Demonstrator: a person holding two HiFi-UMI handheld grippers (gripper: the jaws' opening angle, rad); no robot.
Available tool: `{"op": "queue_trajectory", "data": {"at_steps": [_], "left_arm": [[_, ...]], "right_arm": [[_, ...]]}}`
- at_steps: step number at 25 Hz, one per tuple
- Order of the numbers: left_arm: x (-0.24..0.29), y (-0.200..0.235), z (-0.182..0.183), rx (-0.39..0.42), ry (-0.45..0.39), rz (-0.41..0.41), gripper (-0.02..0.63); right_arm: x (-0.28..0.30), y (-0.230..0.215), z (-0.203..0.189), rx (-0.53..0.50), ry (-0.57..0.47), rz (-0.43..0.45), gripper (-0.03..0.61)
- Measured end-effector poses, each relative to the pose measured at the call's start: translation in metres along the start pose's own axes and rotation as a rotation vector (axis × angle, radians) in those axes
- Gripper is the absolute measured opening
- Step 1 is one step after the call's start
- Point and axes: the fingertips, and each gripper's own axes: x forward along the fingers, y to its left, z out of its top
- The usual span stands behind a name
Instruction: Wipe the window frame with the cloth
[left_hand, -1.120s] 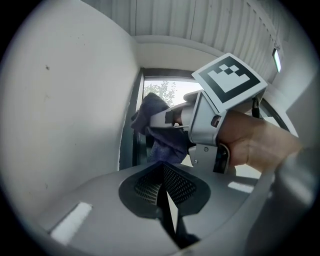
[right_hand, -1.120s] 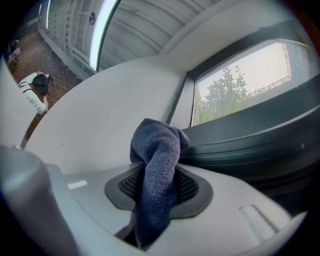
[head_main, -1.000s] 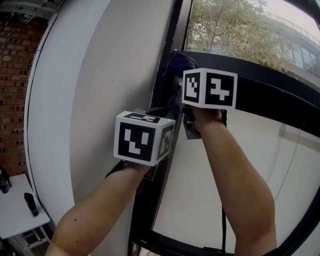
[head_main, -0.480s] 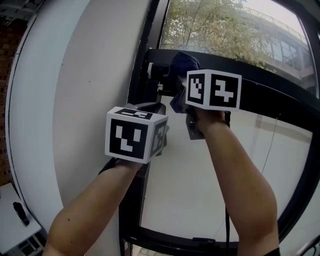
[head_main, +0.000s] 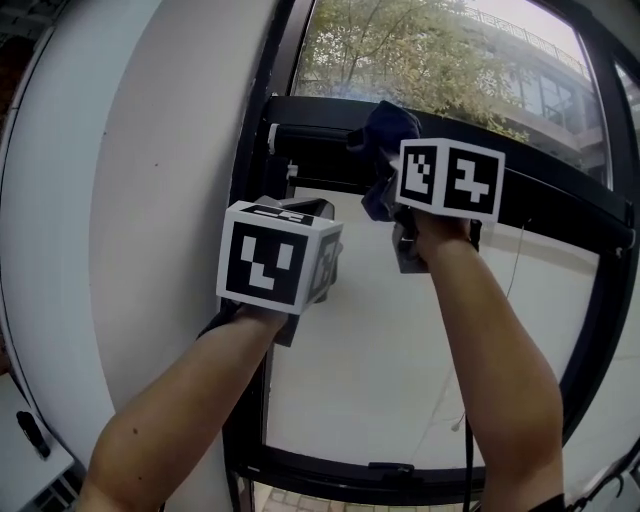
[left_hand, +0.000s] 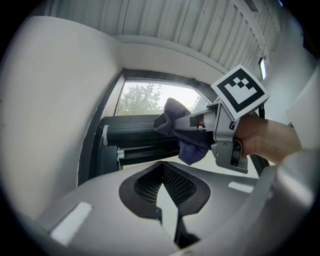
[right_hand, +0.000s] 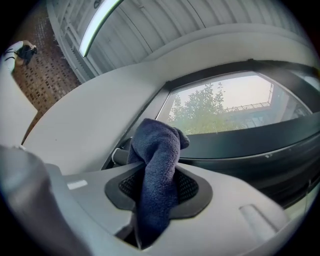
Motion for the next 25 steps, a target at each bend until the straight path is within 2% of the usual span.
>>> {"op": "queue_trajectory", "data": {"at_steps": [7,12,19,22,25], "left_arm": [[0.017,-0.034,-0.001,-0.003,0.003,-0.001,-0.006],[0.029,-0.063,0.004,-0.057,-0.007,-0.004,-0.006],[0.054,-0.107,0.01,-0.035,0.009,0.014,-0.006],[0.064,-0.132,0.013,-0.053,0.002,-0.001,-0.006],[0.07,-0.151,0.022,-0.032,-0.008,-0.007,-0.006]], "right_arm": [[-0.025,-0.037,-0.005,-0.036,0.009,-0.033,0.124],[-0.045,-0.067,-0.005,-0.05,0.008,-0.028,0.124],[-0.075,-0.119,-0.003,-0.053,0.002,-0.027,0.124],[-0.088,-0.141,-0.003,-0.06,0.001,-0.035,0.124],[-0.099,-0.159,-0.002,-0.066,-0.008,-0.039,0.124]]}}
